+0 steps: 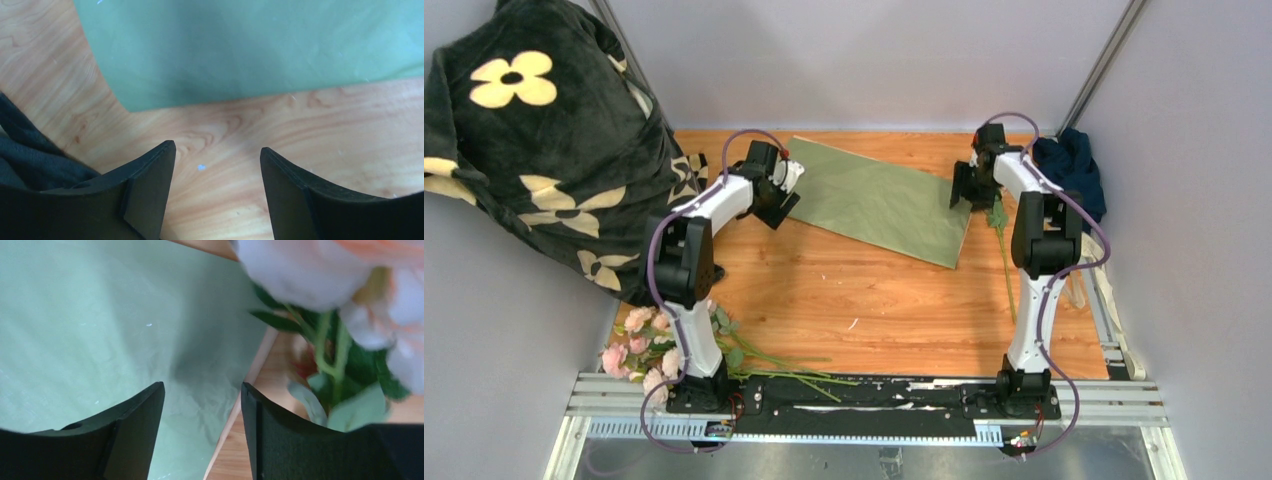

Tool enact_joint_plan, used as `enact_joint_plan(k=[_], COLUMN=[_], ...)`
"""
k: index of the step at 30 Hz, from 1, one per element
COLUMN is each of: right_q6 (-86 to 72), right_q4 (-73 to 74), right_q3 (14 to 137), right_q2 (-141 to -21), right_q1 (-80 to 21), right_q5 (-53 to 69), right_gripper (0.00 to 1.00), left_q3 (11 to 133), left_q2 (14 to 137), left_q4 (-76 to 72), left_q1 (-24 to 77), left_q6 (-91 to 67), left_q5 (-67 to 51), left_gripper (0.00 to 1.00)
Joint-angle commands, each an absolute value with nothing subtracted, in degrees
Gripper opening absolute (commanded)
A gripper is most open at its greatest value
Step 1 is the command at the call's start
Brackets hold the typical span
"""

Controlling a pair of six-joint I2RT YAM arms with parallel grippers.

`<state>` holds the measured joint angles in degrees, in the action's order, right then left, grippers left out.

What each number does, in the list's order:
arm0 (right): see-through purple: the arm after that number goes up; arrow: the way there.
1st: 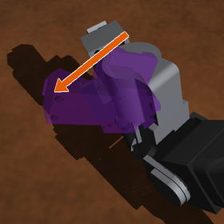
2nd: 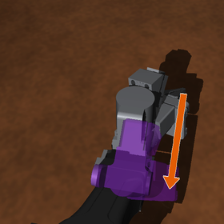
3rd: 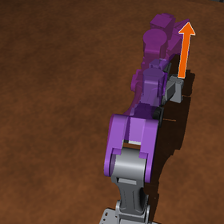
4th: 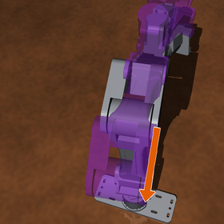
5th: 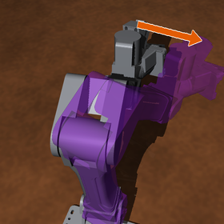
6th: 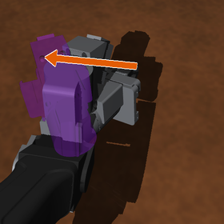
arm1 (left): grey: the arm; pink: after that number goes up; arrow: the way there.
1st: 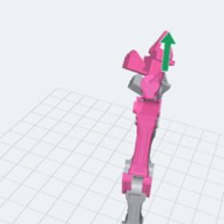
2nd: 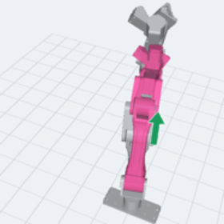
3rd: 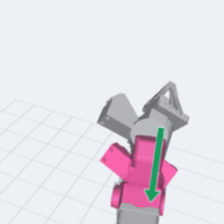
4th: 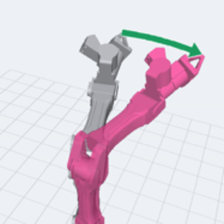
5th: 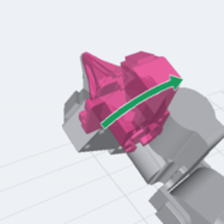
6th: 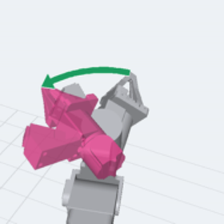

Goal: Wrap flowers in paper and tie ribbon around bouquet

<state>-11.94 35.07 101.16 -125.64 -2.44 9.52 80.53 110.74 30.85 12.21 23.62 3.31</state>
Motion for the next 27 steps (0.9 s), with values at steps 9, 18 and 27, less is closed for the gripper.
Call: enact_joint_plan(k=[9,18,27], right_q6=[-18.3,-24.8,-9.7], right_q4=[25.3,25.6,30.5], right_q3=[67.1,54.8,67.9], right_q2=[-111.2,-89.9,-92.9], right_q1=[-20.1,-39.2,-20.8], right_q5=[11.6,16.4,18.1], right_gripper=[0.16,0.27,0.79], left_q3=[94.6,91.0,73.9], left_q2=[123.0,117.2,93.2], left_q4=[29.6,29.8,40.9], left_q1=[12.6,14.4,18.5], left_q6=[27.5,32.9,30.8], left_q5=[12.8,1.9,-5.2], left_gripper=[0.72,0.78,0.88])
